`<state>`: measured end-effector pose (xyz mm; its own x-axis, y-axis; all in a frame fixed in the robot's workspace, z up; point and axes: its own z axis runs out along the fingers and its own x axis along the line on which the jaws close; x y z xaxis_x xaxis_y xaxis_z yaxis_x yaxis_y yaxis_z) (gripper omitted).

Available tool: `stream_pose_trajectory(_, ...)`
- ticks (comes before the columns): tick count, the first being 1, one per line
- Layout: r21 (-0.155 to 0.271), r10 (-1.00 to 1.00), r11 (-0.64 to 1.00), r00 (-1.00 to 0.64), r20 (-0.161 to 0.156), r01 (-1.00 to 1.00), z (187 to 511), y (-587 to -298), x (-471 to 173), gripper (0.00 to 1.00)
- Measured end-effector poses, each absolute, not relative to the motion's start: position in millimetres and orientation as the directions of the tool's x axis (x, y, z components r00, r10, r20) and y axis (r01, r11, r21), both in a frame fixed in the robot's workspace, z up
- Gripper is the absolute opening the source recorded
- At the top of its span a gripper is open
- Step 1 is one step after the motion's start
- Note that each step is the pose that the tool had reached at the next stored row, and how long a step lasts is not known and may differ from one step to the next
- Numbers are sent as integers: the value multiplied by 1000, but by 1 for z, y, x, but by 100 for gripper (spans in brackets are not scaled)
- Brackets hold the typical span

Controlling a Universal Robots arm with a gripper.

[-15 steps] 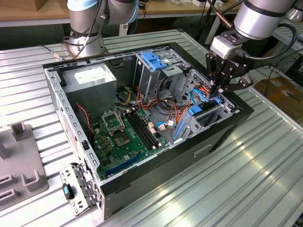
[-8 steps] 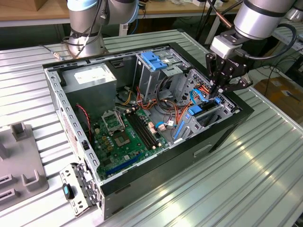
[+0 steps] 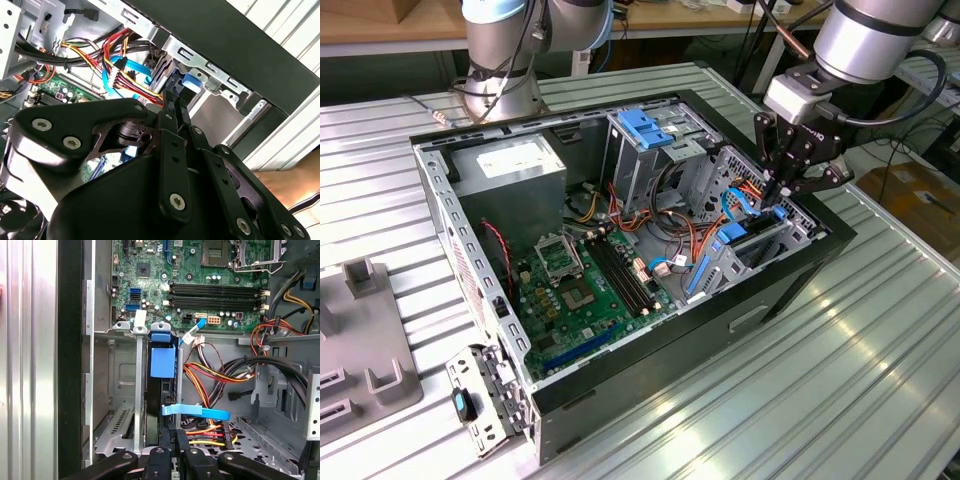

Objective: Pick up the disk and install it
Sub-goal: 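Insert the second disk wire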

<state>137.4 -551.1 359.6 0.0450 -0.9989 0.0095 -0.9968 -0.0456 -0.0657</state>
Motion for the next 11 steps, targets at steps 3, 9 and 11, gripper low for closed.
stream_pose_trajectory(3, -63, -999, -46, 45, 9, -997, 360, -551, 137, 16)
stream_pose_trajectory(9, -60, -999, -46, 45, 9, -997, 360, -551, 137, 16)
stream_pose_trajectory(11, -59, -999, -46, 45, 9, -997, 360, -551, 137, 16)
